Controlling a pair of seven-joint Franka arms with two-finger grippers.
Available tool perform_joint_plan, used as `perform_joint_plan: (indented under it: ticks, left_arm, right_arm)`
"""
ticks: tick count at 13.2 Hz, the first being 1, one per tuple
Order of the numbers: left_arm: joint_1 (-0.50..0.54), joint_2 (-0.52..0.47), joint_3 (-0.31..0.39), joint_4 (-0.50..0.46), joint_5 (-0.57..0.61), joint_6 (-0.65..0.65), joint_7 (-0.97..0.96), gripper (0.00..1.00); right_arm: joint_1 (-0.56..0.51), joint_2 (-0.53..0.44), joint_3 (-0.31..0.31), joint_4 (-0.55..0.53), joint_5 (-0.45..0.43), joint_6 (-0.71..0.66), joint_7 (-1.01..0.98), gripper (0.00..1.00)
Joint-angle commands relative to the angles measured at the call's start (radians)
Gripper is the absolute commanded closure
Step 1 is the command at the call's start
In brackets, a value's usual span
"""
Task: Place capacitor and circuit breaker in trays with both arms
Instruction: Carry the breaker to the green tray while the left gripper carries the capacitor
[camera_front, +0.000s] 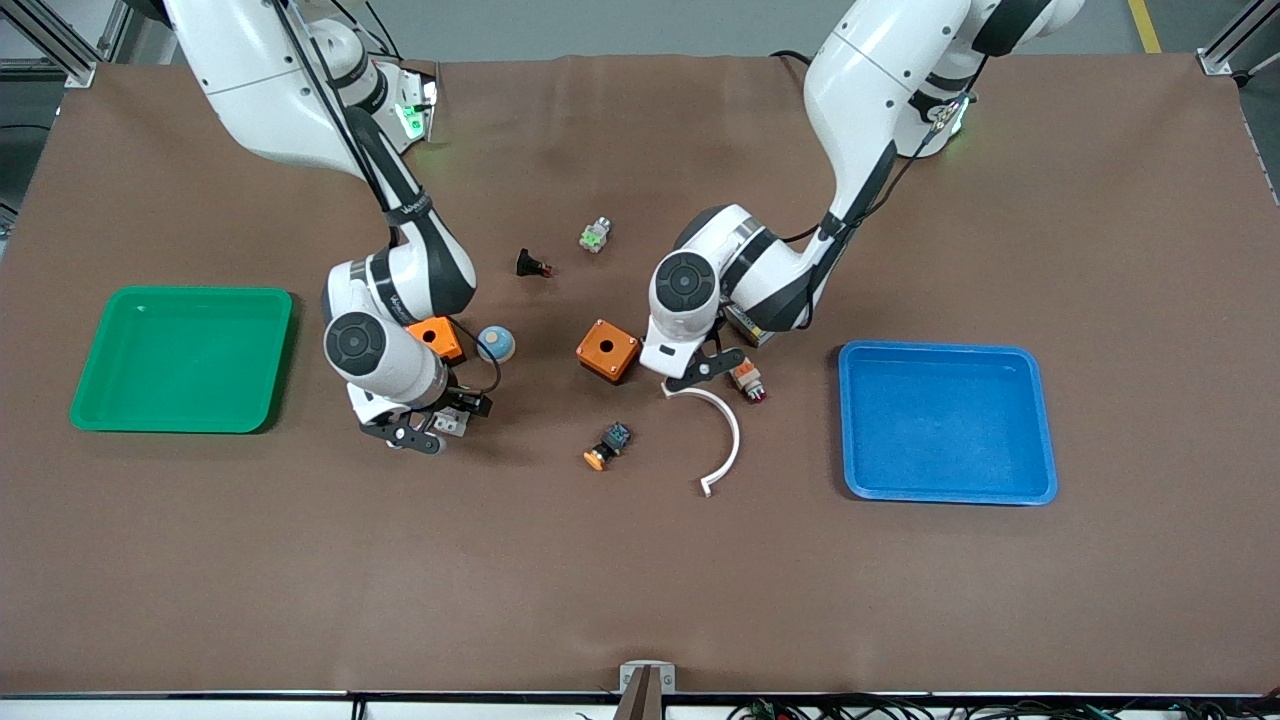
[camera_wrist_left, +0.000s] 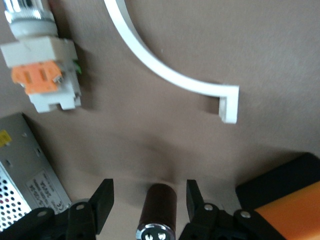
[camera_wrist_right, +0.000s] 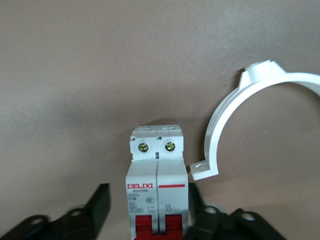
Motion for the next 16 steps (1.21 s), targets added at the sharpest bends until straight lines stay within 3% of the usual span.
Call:
perform_joint_plan:
  ticks: [1, 4, 6, 7, 10, 11, 14, 16]
  left_arm:
    - [-0.013, 0.011, 0.003, -0.003, -0.025, 0.011, -0.012, 0.35]
    - [-0.015, 0.021, 0.002, -0.003, -0.037, 0.013, -0.012, 0.4]
    - [-0.026, 0.021, 0.002, -0.005, -0.048, 0.027, -0.014, 0.46]
    - [-0.026, 0.021, 0.002, -0.003, -0.049, 0.027, -0.012, 0.53]
    - [-0.026, 0.023, 0.003, -0.002, -0.066, 0.028, -0.012, 0.92]
    - [-0.026, 0.021, 0.003, 0.0, -0.066, 0.028, -0.012, 1.0]
    - [0.006, -0.037, 0.025, -0.002, -0.052, -0.001, -0.008, 1.0]
    - [0.083, -0.11, 0.04, 0.003, -0.01, -0.068, 0.012, 1.0]
  right_arm:
    - [0.002, -0.016, -0.008, -0.015, 0.021, 0.004, -0.001, 0.73]
    - [-0.006, -0.045, -0.012, 0.005, 0.02, -0.037, -0.015, 0.93]
    - [-0.044, -0.116, -0.017, 0.062, 0.006, -0.221, -0.025, 0.95]
    - [-0.083, -0.155, -0.017, 0.082, -0.009, -0.305, -0.057, 0.95]
    - [-0.195, -0.244, -0.017, 0.07, -0.071, -0.418, -0.175, 0.95]
    - [-0.241, -0.267, -0.017, 0.059, -0.092, -0.442, -0.22, 0.95]
    - [-0.401, -0.303, -0.017, -0.015, -0.097, -0.431, -0.456, 0.95]
    - [-0.505, -0.301, -0.015, -0.096, -0.097, -0.327, -0.64, 0.95]
